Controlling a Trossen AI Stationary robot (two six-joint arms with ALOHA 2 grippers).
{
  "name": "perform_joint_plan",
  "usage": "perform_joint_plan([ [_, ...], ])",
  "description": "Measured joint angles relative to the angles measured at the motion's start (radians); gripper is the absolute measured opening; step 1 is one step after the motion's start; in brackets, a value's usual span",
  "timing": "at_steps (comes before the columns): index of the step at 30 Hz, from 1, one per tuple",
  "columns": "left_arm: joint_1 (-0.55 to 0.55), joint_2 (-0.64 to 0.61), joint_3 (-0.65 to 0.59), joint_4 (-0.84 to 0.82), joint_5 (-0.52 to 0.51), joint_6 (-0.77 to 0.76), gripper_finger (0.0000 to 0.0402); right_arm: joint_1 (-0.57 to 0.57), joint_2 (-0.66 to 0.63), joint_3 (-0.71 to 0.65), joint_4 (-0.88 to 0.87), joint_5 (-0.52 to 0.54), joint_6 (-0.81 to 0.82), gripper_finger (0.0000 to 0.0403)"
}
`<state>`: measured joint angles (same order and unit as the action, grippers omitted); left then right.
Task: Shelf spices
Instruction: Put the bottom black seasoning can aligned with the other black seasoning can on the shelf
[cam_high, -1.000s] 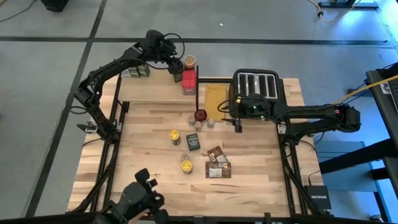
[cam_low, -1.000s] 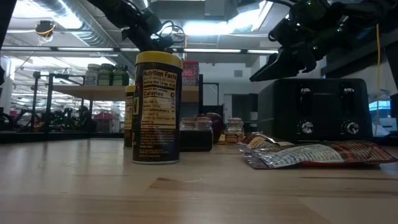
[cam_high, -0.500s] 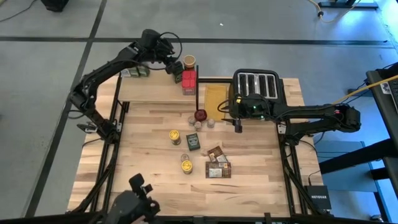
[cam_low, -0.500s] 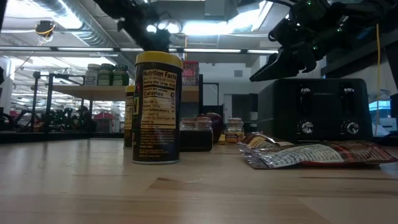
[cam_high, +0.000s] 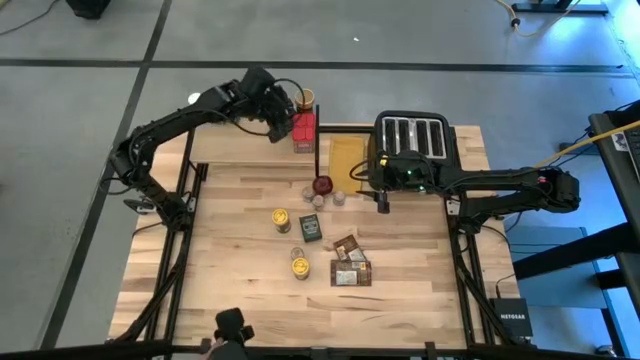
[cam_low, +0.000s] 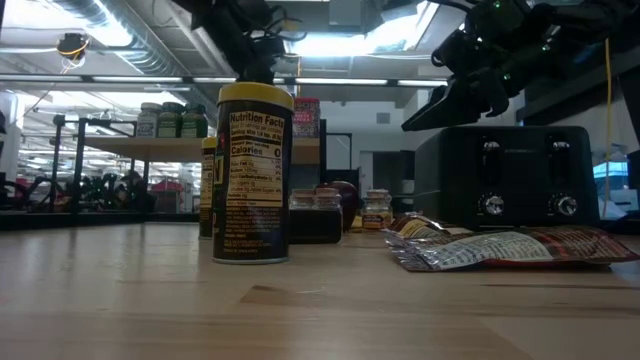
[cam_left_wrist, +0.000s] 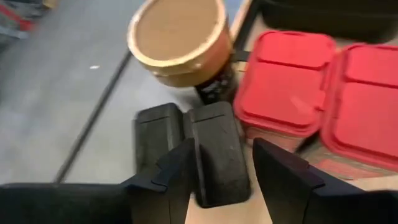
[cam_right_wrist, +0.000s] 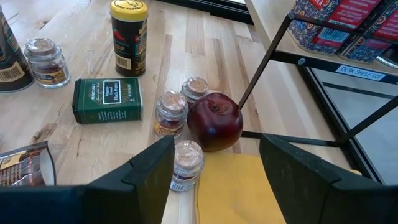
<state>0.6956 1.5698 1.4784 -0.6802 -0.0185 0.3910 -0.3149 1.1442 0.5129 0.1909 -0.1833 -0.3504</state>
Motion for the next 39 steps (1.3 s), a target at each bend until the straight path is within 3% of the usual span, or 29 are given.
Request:
perform_joint_plan([
  [4, -0.017, -0.001, 0.0, -0.001, -0.096, 0.024, 0.0155, 0.0, 0.0, 0.0, 0.0, 0.0, 0.0, 0.0241],
  [13, -0.027, -0.002, 0.0, -0.053, -0.112, 0.049, 0.0155, 0.0, 0.0, 0.0, -0.001, 0.0, 0.0, 0.0241],
  [20, -0.028, -0.002, 0.0, -0.067, -0.206, 0.062, 0.0155, 0.0, 0.0, 0.0, 0.0, 0.0, 0.0, 0.0241],
  [35, -0.046, -0.005, 0.004, -0.063, -0.208, 0.084, 0.0155, 0.0, 0.0, 0.0, 0.0, 0.0, 0.0, 0.0241],
  [39, -0.062, -0.034, 0.014, 0.004, -0.205, 0.063, 0.0155, 0.0, 0.0, 0.0, 0.001, 0.0, 0.0, 0.0241],
])
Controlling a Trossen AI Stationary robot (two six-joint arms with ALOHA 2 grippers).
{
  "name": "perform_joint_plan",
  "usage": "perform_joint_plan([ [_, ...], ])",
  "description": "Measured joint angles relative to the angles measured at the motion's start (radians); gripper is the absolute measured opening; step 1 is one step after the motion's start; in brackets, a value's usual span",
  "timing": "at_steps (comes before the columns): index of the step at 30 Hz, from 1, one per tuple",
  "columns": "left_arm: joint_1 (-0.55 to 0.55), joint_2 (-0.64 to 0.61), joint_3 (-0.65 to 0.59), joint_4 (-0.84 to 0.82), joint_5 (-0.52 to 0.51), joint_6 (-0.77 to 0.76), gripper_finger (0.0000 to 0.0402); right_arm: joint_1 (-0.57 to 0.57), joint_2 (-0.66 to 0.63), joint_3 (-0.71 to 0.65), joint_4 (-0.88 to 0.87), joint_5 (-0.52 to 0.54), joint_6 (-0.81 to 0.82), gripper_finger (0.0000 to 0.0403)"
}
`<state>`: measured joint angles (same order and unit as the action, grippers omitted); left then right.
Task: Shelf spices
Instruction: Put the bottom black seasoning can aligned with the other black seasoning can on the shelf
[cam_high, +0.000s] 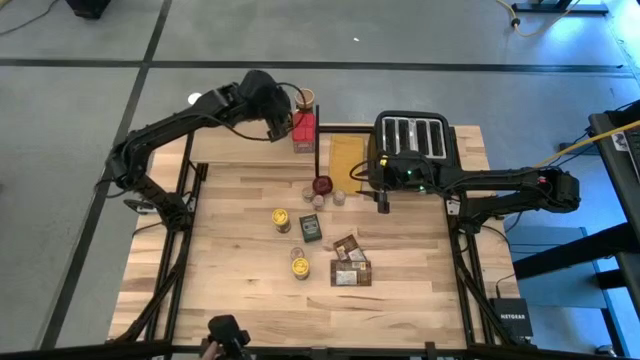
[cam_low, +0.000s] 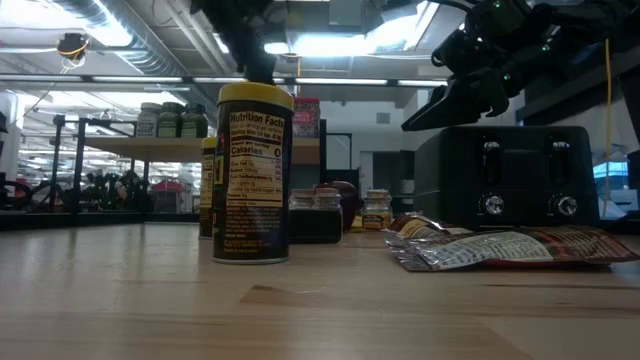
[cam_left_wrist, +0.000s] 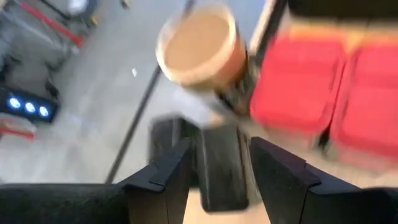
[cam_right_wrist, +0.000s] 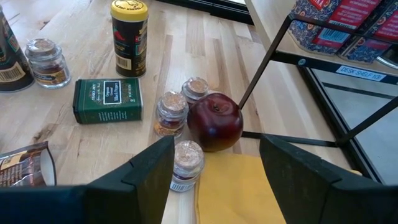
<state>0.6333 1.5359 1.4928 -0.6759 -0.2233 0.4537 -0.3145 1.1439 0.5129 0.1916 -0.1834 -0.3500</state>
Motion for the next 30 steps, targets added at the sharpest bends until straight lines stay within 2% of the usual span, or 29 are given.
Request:
perform_joint_plan([
  [7, 0.04, -0.042, 0.002, 0.156, -0.011, -0.048, 0.0155, 0.0, 0.0, 0.0, 0.0, 0.0, 0.0, 0.0241],
  [14, 0.137, 0.017, 0.002, 0.167, -0.011, -0.043, 0.0155, 0.0, 0.0, 0.0, 0.0, 0.0, 0.0, 0.0241],
  [18, 0.173, 0.055, 0.002, 0.206, 0.028, -0.011, 0.0155, 0.0, 0.0, 0.0, 0.001, 0.0, 0.0, 0.0241],
  [22, 0.192, 0.071, 0.002, 0.221, 0.087, -0.006, 0.0155, 0.0, 0.0, 0.0, 0.001, 0.0, 0.0, 0.0241],
  [30, 0.194, 0.093, 0.002, 0.21, 0.118, -0.013, 0.0155, 0.0, 0.006, 0.0, 0.001, 0.0, -0.003, 0.0241],
])
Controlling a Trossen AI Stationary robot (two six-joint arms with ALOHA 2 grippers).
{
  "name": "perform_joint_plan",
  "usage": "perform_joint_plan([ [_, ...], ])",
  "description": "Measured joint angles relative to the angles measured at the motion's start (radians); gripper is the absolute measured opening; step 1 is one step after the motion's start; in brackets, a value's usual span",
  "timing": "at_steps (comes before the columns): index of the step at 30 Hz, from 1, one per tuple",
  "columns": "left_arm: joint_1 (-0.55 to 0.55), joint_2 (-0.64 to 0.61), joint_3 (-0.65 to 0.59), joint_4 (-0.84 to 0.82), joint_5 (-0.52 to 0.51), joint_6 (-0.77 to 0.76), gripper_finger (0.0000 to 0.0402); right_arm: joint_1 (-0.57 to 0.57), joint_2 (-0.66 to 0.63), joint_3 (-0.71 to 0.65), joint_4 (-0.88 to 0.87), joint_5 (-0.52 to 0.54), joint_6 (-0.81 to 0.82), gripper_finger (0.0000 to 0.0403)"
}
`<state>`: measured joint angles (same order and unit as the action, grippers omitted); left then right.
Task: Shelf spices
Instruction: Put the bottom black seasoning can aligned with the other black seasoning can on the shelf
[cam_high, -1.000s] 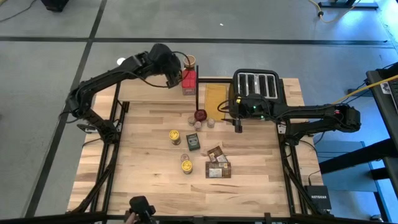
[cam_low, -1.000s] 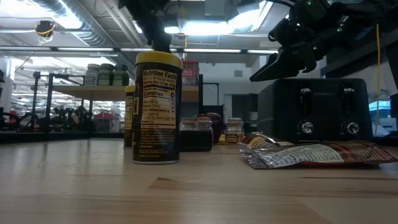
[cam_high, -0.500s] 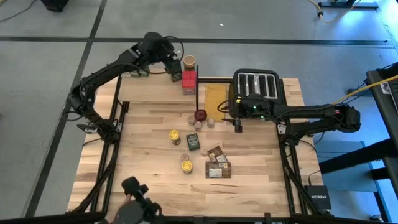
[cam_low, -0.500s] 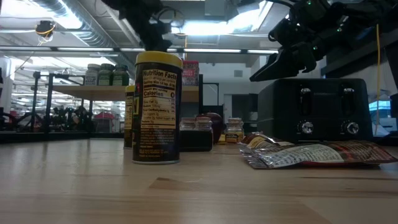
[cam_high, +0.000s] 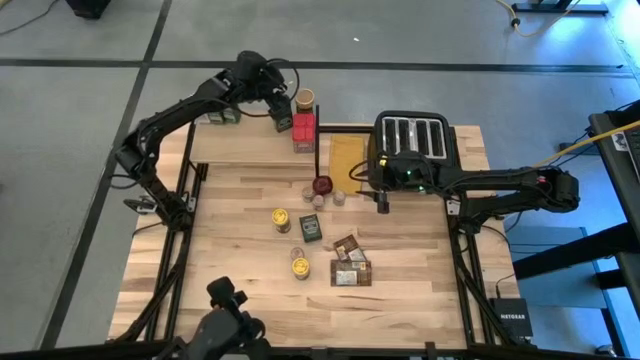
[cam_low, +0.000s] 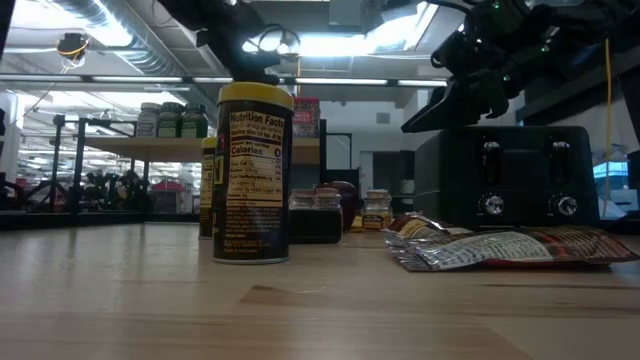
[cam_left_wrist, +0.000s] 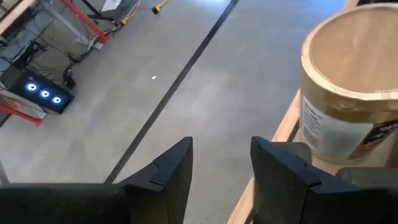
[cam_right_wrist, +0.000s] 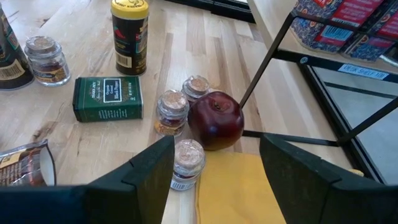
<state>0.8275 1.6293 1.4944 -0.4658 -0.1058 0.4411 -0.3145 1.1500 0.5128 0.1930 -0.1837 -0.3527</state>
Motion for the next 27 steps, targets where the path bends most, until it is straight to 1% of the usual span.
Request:
perform_joint_plan([
  [4, 0.0, 0.025, 0.0, -0.002, 0.005, -0.009, 0.0155, 0.0, 0.015, -0.001, 0.004, 0.0, 0.0, 0.0241],
  [11, 0.0, 0.027, 0.0, -0.011, 0.006, -0.014, 0.0155, 0.0, 0.053, -0.001, 0.034, -0.009, 0.003, 0.0241],
  [14, -0.005, 0.027, 0.002, -0.021, 0.029, -0.004, 0.0155, 0.0, 0.06, -0.001, 0.041, -0.009, 0.003, 0.0241],
  [22, -0.023, 0.007, 0.0, -0.039, 0.045, 0.014, 0.0155, 0.0, 0.06, -0.001, 0.043, 0.0, 0.003, 0.0241],
  [27, -0.023, -0.001, -0.001, -0.071, 0.084, 0.02, 0.0155, 0.0, 0.06, -0.001, 0.043, 0.0, 0.003, 0.0241],
])
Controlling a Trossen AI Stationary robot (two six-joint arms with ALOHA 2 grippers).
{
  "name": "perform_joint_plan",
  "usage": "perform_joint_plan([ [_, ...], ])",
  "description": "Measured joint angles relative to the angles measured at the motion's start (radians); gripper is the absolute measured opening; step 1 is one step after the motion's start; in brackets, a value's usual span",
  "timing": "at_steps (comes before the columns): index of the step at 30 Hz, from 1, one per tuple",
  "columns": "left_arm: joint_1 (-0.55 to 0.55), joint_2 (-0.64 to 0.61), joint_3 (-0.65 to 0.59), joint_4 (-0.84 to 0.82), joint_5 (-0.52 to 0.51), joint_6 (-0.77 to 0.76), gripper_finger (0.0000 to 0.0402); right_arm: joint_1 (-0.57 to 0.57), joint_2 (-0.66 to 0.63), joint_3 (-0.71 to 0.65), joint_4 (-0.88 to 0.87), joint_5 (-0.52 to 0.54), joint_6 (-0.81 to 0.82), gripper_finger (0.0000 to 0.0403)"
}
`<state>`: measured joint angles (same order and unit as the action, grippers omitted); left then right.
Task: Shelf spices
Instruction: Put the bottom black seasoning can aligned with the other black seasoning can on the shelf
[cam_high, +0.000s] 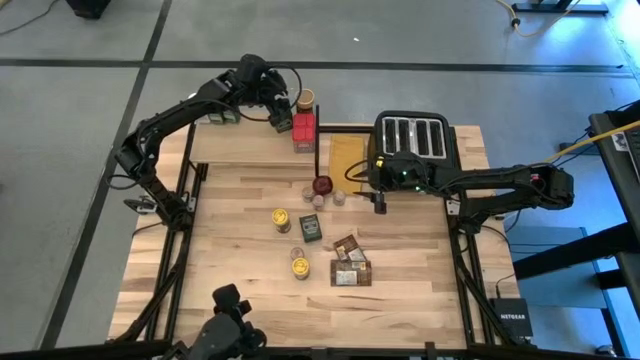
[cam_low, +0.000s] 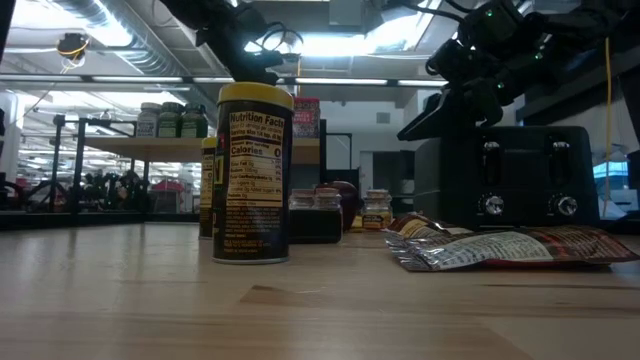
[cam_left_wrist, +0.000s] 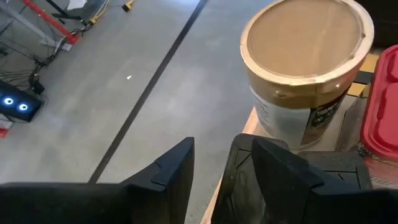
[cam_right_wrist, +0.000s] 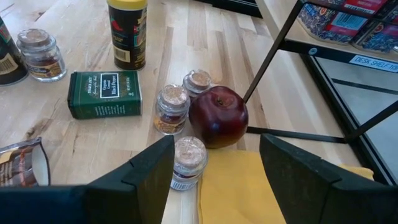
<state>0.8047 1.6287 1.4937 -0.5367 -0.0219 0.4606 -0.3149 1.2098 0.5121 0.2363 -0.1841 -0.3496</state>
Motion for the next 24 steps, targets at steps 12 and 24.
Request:
perform_joint_plan([
  [12, -0.032, -0.005, 0.029, -0.011, -0.001, -0.03, 0.0155, 0.0, 0.0, 0.0, 0.001, 0.0, 0.001, 0.0241],
  [24, -0.169, -0.13, 0.035, -0.267, -0.142, -0.116, 0.0155, 0.0, 0.0, 0.0, 0.001, 0.0, 0.002, 0.0241],
])
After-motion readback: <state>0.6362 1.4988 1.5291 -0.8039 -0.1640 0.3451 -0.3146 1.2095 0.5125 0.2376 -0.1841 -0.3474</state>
